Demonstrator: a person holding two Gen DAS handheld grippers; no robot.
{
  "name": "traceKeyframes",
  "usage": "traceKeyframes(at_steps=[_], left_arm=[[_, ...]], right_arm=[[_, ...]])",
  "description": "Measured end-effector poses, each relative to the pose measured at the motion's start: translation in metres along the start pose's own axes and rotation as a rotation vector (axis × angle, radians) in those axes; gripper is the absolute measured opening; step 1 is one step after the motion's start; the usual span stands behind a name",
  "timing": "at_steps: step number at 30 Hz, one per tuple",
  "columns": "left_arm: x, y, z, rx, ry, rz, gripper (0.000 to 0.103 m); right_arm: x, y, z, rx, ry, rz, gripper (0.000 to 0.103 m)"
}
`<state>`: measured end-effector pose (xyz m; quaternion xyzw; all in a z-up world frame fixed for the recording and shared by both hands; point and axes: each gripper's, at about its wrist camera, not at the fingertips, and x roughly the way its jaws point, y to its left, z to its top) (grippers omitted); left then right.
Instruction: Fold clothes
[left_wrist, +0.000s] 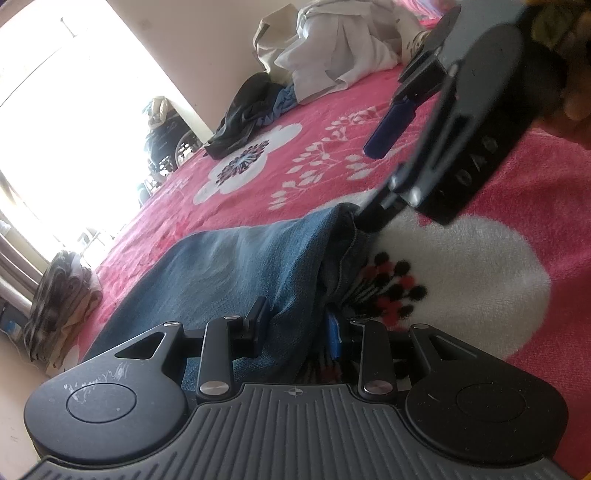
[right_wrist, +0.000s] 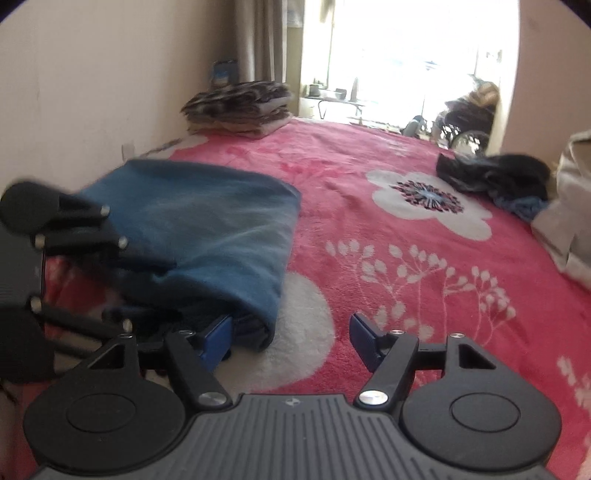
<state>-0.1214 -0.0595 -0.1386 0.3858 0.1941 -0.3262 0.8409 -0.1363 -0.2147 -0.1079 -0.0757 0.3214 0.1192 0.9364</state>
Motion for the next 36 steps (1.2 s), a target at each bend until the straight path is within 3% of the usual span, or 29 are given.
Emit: traceKeyframes(at_steps=[12, 18, 23, 32, 36], left_arm=[[0.000, 0.001, 0.000, -0.017, -0.006, -0.006, 0.031], [0.001, 0.000, 0.000, -0.007, -0.007, -0.007, 0.031], [0.000, -0.003, -0.003, 0.021, -0.014, 0.008, 0.031], [-0.001, -0.003, -0.002, 0.023, -0.016, 0.010, 0.032], [-0.001, -0.003, -0.003, 0.023, -0.017, 0.012, 0.032]], right_arm=[[0.017, 0.021, 0.000, -0.085, -0.140, -0.097, 0.068], [0.036, 0.026, -0.002, -0.100, -0.154, -0.147, 0.073], [0.026, 0.030, -0.002, -0.159, -0.168, -0.164, 0.074], [-0.004, 0.027, 0.003, -0.153, -0.144, -0.087, 0.073], [-0.020, 0.020, 0.013, -0.088, -0.197, -0.042, 0.063]])
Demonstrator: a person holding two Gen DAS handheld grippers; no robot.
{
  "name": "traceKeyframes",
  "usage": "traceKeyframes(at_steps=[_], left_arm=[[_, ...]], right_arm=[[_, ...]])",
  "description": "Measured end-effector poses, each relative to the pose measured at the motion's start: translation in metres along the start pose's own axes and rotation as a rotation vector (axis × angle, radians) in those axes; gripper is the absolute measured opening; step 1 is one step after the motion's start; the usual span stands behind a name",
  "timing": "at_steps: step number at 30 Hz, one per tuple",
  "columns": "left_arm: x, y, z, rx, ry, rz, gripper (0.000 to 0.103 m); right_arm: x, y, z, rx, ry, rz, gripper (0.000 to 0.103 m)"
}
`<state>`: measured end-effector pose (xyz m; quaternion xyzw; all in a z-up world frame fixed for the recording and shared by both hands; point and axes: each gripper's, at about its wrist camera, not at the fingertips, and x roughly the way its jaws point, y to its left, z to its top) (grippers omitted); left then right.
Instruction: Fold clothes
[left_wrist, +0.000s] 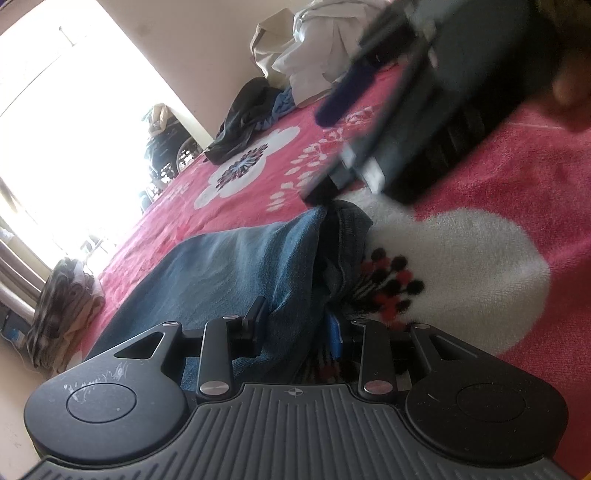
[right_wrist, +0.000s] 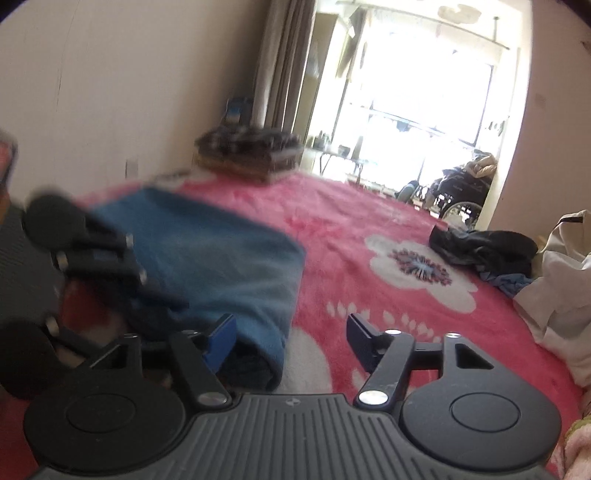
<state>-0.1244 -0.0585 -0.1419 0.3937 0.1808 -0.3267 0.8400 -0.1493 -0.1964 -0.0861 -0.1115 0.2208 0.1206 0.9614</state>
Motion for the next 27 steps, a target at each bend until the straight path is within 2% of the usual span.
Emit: traceKeyframes(at_steps=[2, 4, 7, 12, 19, 23, 27], left_arm=[[0.000, 0.000, 0.000, 0.001, 0.000, 0.001, 0.032], [-0.001, -0.001, 0.000, 0.004, 0.001, 0.002, 0.032], [-0.001, -0.001, 0.000, 0.008, 0.003, 0.002, 0.032], [-0.001, -0.002, 0.000, 0.016, 0.007, -0.002, 0.033], [-0.004, 0.003, 0.002, 0.001, 0.013, -0.012, 0.033], [-0.013, 0.013, 0.004, -0.045, 0.018, -0.022, 0.034], [-0.029, 0.038, 0.005, -0.170, 0.026, -0.022, 0.034]], right_arm=[[-0.005, -0.004, 0.007, 0.034, -0.028, 0.019, 0.048], [-0.002, -0.003, 0.013, 0.046, -0.042, 0.047, 0.037], [0.006, 0.002, 0.013, 0.047, -0.039, 0.094, 0.031], [0.037, 0.004, -0.017, 0.058, 0.124, 0.120, 0.027], [0.038, -0.001, -0.017, 0.112, 0.132, 0.138, 0.027], [0.038, -0.005, -0.017, 0.145, 0.139, 0.149, 0.027], [0.039, -0.011, -0.019, 0.190, 0.146, 0.163, 0.028]])
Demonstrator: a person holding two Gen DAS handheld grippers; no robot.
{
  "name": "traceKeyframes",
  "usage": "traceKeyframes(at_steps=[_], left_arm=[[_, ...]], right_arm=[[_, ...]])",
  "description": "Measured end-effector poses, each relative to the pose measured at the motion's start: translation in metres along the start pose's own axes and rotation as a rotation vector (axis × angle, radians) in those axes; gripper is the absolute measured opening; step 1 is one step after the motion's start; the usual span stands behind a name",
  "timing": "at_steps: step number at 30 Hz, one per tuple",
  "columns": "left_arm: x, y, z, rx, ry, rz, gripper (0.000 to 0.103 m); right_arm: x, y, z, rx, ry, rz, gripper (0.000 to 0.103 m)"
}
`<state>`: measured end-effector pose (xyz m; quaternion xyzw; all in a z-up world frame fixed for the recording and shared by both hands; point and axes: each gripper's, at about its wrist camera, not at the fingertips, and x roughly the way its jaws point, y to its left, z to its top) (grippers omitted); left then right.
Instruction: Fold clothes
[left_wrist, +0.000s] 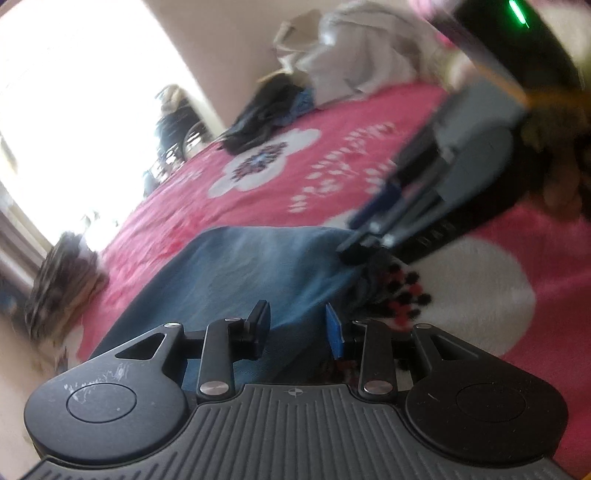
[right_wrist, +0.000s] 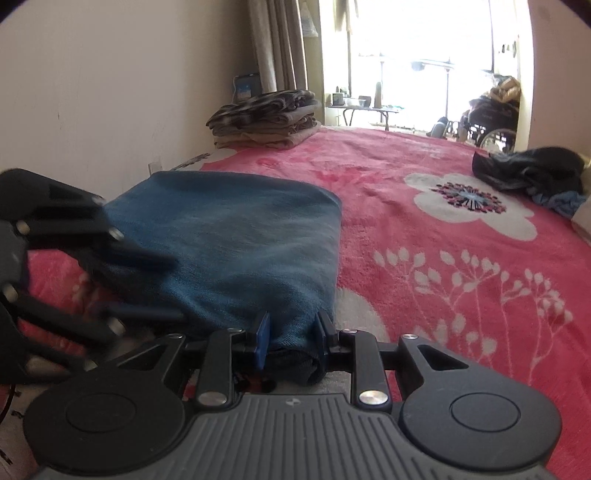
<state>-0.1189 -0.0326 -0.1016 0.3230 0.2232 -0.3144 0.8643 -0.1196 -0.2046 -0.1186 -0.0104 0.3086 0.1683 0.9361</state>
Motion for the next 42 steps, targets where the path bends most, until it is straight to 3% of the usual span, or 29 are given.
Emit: traceKeyframes(at_steps=[5, 9, 12, 17, 24, 26, 30, 42], left_arm=[[-0.018, 0.039, 0.006, -0.231, -0.021, 0.023, 0.033], [-0.011, 0.062, 0.001, -0.349, 0.013, 0.080, 0.034], [0.004, 0.065, -0.013, -0.361, 0.093, 0.118, 0.034], [0.002, 0.071, -0.023, -0.422, 0.075, 0.118, 0.036], [0.003, 0.073, -0.023, -0.432, 0.085, 0.125, 0.039], [0.004, 0.074, -0.022, -0.438, 0.088, 0.128, 0.040], [0.004, 0.074, -0.022, -0.447, 0.093, 0.126, 0.042], [0.003, 0.074, -0.023, -0.447, 0.093, 0.133, 0.043]], right_arm=[[-0.001, -0.001, 0.000, 0.021, 0.001, 0.004, 0.028], [-0.001, 0.000, -0.001, 0.019, -0.002, -0.001, 0.028], [-0.001, 0.000, -0.002, 0.021, -0.004, -0.004, 0.028], [-0.006, 0.003, 0.003, 0.003, -0.011, -0.013, 0.028], [-0.034, 0.008, 0.018, -0.027, -0.142, -0.016, 0.028], [-0.030, 0.011, 0.018, -0.038, -0.128, -0.001, 0.028], [-0.003, 0.014, 0.003, -0.077, 0.005, -0.011, 0.028], [-0.001, 0.015, 0.001, -0.094, 0.008, -0.018, 0.028]])
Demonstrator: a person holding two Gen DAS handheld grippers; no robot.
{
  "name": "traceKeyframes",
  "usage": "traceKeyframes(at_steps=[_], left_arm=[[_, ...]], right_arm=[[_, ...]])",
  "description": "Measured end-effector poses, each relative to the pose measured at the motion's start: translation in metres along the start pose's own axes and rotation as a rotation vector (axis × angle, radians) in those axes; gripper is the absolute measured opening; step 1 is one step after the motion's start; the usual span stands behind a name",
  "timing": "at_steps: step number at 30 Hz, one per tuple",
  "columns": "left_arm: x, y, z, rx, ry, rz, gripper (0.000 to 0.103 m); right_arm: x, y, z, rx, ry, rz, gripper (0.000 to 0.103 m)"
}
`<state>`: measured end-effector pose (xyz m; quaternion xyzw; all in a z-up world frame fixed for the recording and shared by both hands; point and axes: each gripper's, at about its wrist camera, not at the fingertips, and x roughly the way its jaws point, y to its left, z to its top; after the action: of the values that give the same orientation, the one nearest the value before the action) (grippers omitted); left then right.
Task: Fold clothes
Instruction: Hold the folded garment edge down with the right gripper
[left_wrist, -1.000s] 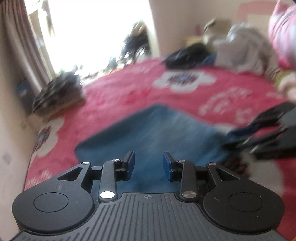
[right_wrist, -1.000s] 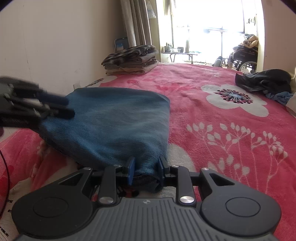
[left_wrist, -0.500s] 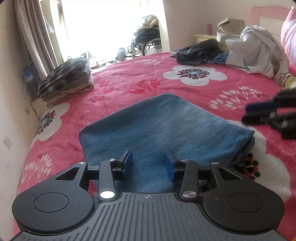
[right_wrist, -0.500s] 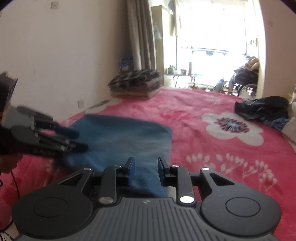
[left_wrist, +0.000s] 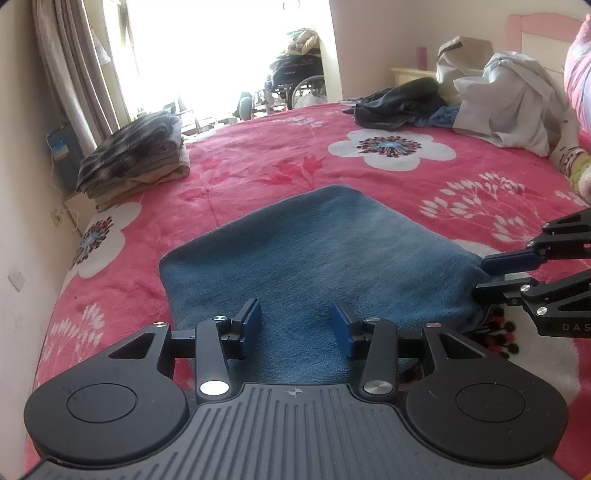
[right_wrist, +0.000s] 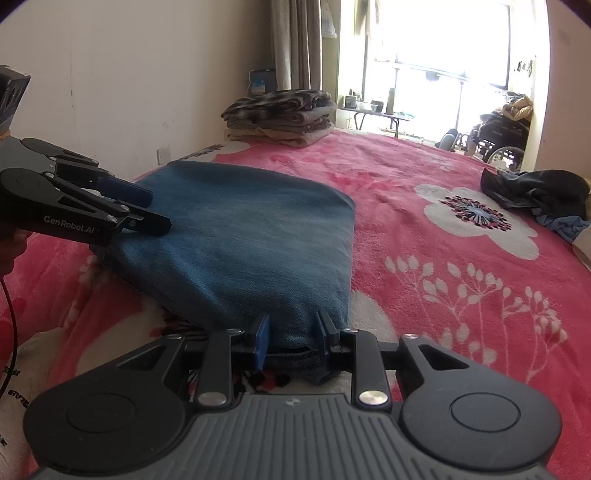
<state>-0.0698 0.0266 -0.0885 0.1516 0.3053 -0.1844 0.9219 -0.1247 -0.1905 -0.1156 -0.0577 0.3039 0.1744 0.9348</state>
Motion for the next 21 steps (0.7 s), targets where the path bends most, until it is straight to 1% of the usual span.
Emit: traceKeyframes(at_steps=[21], left_arm=[[-0.0007, -0.0028, -0.0008, 0.009, -0.006, 0.011, 0.043]], right_arm=[[-0.0003, -0.0008, 0.0002, 0.018, 0.000, -0.002, 0.028]])
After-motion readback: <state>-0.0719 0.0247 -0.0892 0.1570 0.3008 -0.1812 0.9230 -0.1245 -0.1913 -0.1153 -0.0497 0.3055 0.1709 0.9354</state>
